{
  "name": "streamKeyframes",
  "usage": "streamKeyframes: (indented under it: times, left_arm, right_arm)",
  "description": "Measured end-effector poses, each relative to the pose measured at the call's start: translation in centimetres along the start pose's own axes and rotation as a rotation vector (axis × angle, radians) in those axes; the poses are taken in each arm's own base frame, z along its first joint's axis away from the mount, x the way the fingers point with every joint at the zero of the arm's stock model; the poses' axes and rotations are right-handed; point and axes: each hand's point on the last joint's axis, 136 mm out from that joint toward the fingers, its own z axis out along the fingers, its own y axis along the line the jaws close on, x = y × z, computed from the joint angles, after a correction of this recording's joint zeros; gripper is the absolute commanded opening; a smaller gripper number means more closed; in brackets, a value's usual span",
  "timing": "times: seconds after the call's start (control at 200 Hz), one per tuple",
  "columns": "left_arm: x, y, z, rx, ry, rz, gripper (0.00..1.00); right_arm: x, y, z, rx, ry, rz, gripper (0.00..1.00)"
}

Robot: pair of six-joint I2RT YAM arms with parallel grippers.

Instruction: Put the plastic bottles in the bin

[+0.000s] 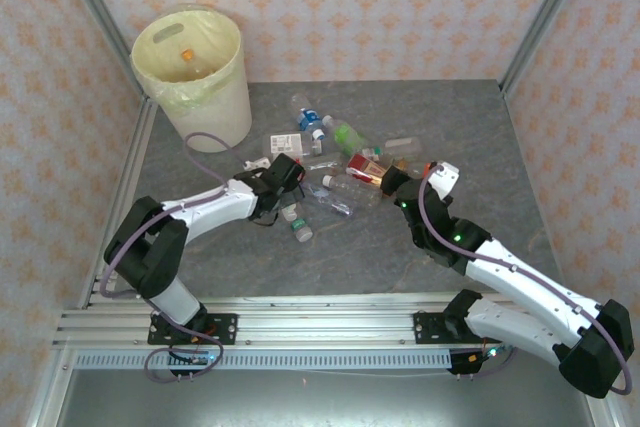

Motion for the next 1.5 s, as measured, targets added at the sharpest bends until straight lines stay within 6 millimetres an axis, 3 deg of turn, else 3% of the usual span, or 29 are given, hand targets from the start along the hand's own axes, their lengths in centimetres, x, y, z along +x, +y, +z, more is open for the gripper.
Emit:
streamKeyframes:
  times: [0.345,0.535,0.62,1.121,1.281,1.501]
  left_arm:
    - [0.3,-1.1,1.2,0.038,0.007,-0.018,0.9]
    - [1.3,-0.7,2.0,0.054,0.023,-0.026,0.77]
    - [1.4,-0.7,2.2,0.062,0.021,-0.029,0.76]
    - [0.9,-1.6,2.2,0.102,-0.001,-0.027,0.47]
    - [0.3,-2.0,1.1,0.127,-0.024,0.002,0.41]
    - [-1.7,-3.4,-3.0,0.229,-0.094,0.028,0.37]
  right_arm:
    - [0.5,0.0,0.0,-0.007,0.025,-0.011,0.99]
    - [0.4,0.0,-0.2,-0.009,0.026,-0.011,0.99]
    - [0.4,0.0,-0.2,-0.011,0.025,-0.01,0.99]
    - [0.7,-0.2,0.2,0.01,0.027,-0.027,0.99]
    - [0.4,-0.4,0.3,0.021,0.013,-0.024,0.99]
    - [0.2,-0.5,0.3,0.028,0.0,-0.026,0.99]
